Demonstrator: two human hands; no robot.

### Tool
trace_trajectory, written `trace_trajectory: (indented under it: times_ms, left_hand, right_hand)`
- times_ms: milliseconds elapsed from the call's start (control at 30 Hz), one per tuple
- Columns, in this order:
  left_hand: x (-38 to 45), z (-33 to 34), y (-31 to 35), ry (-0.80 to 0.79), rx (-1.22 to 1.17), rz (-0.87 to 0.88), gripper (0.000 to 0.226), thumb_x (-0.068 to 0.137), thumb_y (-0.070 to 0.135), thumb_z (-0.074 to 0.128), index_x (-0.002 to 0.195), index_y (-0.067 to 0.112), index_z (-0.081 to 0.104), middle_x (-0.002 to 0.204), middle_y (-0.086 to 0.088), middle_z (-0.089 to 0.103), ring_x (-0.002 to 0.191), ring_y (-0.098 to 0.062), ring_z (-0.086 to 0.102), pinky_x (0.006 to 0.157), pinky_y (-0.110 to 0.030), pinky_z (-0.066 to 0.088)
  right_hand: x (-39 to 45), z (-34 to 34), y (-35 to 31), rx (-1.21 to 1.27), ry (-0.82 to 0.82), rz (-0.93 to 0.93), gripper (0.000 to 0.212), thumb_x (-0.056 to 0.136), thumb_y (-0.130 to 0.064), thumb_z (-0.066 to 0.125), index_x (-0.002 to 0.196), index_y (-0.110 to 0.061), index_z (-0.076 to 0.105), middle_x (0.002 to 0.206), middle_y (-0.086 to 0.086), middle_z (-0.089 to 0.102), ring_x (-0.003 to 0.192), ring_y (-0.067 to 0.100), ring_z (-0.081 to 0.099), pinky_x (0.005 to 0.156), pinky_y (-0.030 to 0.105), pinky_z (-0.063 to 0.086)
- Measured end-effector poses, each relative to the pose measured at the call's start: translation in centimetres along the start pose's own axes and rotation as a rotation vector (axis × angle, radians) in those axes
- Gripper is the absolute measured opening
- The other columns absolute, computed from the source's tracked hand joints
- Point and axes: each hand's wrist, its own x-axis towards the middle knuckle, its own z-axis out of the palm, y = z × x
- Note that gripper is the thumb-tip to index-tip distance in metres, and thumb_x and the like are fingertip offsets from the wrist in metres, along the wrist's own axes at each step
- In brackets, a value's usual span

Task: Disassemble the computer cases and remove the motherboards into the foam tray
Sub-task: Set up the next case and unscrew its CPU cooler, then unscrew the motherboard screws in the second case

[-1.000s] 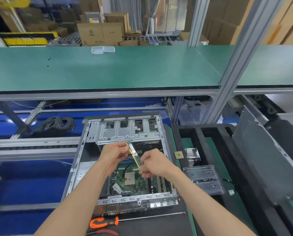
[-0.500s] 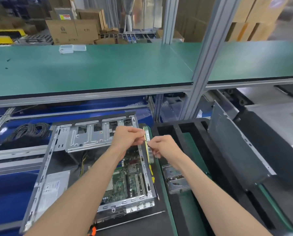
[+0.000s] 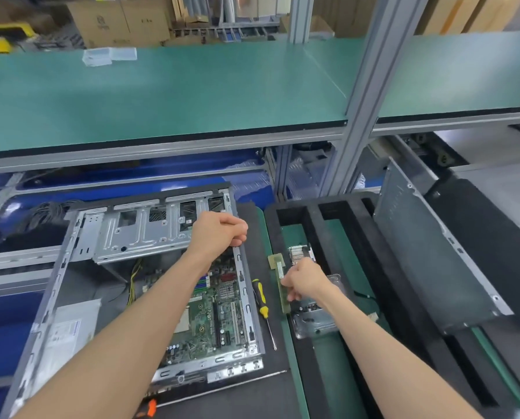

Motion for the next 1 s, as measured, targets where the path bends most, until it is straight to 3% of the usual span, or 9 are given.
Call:
trace_trajectory:
  times_ms: [133, 333, 467, 633, 867, 1000]
  left_hand:
    - [0.3, -0.2, -0.2, -0.038, -0.001, -0.005, 0.005, 0.083, 0.009, 0.076, 0.080, 0.012, 0.079, 0.075, -0.007, 0.076, 0.075, -0.019, 0.075, 0.069, -0.023, 0.059]
    - [0.5, -0.4, -0.4, -0.052, -0.012, -0.016, 0.007, 0.084, 0.008, 0.077, 0.080, 0.013, 0.079, 0.075, -0.005, 0.076, 0.074, -0.017, 0.075, 0.066, -0.020, 0.058]
    - [0.7, -0.3, -0.5, -0.053, -0.016, -0.014, 0.007, 0.085, 0.008, 0.076, 0.081, 0.013, 0.079, 0.076, -0.005, 0.077, 0.075, -0.016, 0.075, 0.067, -0.022, 0.059]
    - [0.2, -0.7, -0.6, -0.052, -0.056, -0.002, 0.006, 0.087, 0.008, 0.075, 0.083, 0.011, 0.079, 0.076, -0.007, 0.076, 0.073, -0.018, 0.075, 0.065, -0.021, 0.058]
    - [-1.2, -3.6, -1.5, -0.008, -0.026, -0.035, 0.005, 0.088, 0.008, 0.074, 0.086, 0.011, 0.078, 0.077, -0.006, 0.076, 0.070, -0.014, 0.073, 0.063, -0.020, 0.056]
    - [-2.2, -6.7, -2.6, 0.012, 0.012, -0.053, 0.003, 0.087, 0.014, 0.077, 0.090, 0.013, 0.078, 0.079, -0.004, 0.077, 0.073, -0.015, 0.074, 0.067, -0.023, 0.059]
  right_hand:
    - [0.1, 1.4, 0.9, -0.098, -0.021, 0.070, 0.010, 0.089, 0.004, 0.062, 0.079, 0.005, 0.064, 0.069, 0.027, 0.069, 0.041, 0.019, 0.062, 0.042, 0.024, 0.048]
    - [0.6, 2.5, 1.2, -0.159, 0.009, 0.083, 0.013, 0.088, 0.002, 0.068, 0.078, 0.002, 0.061, 0.084, 0.030, 0.071, 0.051, 0.027, 0.069, 0.048, 0.029, 0.055]
    - [0.8, 2.7, 1.3, -0.225, 0.014, 0.082, 0.016, 0.089, -0.006, 0.072, 0.080, 0.006, 0.065, 0.069, 0.023, 0.071, 0.061, 0.030, 0.073, 0.066, 0.040, 0.063]
    - [0.7, 2.5, 1.2, -0.323, 0.081, 0.056, 0.022, 0.084, -0.013, 0.079, 0.083, 0.008, 0.070, 0.062, 0.016, 0.069, 0.050, 0.023, 0.070, 0.061, 0.037, 0.062]
    - [-0.5, 1.8, -2.2, -0.155, 0.295, -0.144, 0.025, 0.086, -0.017, 0.072, 0.070, 0.002, 0.069, 0.062, 0.012, 0.070, 0.057, 0.025, 0.071, 0.067, 0.042, 0.062]
    - [-2.0, 2.8, -6.1, -0.062, 0.435, -0.350, 0.028, 0.088, -0.025, 0.067, 0.063, -0.014, 0.068, 0.056, -0.003, 0.066, 0.057, 0.011, 0.062, 0.064, 0.024, 0.047]
